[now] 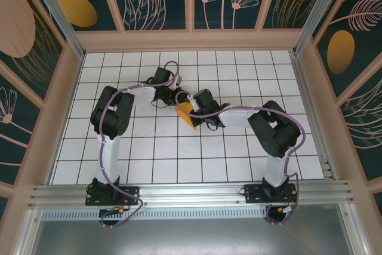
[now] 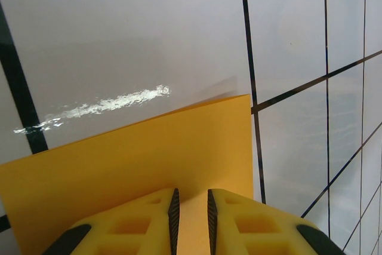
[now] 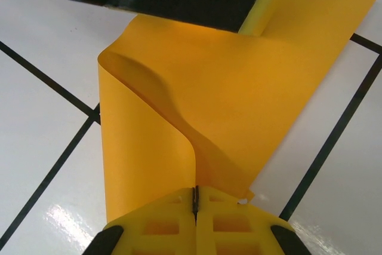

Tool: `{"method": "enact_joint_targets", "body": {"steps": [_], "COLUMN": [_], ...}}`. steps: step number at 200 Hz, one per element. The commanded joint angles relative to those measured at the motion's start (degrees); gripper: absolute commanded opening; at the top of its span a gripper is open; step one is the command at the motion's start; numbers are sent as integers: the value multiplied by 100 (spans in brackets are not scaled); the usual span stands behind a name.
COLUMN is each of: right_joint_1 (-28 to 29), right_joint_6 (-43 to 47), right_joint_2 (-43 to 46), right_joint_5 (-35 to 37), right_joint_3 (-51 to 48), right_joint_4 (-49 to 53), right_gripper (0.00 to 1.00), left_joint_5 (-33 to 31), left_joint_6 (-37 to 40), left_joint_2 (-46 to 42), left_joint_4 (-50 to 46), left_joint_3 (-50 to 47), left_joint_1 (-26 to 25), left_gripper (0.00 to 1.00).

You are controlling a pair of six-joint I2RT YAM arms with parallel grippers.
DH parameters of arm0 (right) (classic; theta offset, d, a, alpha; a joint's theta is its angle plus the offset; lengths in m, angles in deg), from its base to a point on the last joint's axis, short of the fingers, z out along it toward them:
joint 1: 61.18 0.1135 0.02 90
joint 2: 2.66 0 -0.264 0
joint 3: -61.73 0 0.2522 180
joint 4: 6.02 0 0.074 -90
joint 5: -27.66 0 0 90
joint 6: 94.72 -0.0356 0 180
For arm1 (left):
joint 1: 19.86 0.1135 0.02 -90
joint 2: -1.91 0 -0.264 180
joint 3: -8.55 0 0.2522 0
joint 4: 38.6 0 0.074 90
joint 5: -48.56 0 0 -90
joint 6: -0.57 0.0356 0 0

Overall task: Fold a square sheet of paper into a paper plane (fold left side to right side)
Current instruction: Third fold the triangle at the center of the table.

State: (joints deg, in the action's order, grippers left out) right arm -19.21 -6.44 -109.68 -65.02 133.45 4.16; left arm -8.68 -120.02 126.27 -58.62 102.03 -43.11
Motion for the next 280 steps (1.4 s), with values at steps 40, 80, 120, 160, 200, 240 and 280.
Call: {"method": "enact_joint_targets", "body": {"steps": [40,80,120,160,200,240,280], "right_joint_1": [-40,-43,-49,-51,-54,-50,-52], "right_joint_6": [-152,-180,-162,-119,-128,-128,-144], "right_joint_2": [-42,-66,-108,-125,-136,-236,-269], "right_joint_5": [0,-14,10,-4,-58,-93,-77], "right_joint_3": [-204,-247,-145,17,82,163,93], "right_joint_4": [24,18,65,94,36,121,192], "right_gripper": [0,0,0,0,0,0,0], "left_joint_5": [-235,-226,-217,-210,-209,-199,-200], "left_joint_6": [155,158,150,151,150,141,171], "left_joint_2": [245,241,212,212,212,212,177], "left_joint_4": [-261,-253,-253,-253,-235,-218,-228], "left_joint_3": [-115,-115,-97,-108,-115,-124,-124], "left_joint_1": [-31,-31,-31,-31,-31,-31,-31], "left_gripper": [24,24,24,24,24,24,25]}}
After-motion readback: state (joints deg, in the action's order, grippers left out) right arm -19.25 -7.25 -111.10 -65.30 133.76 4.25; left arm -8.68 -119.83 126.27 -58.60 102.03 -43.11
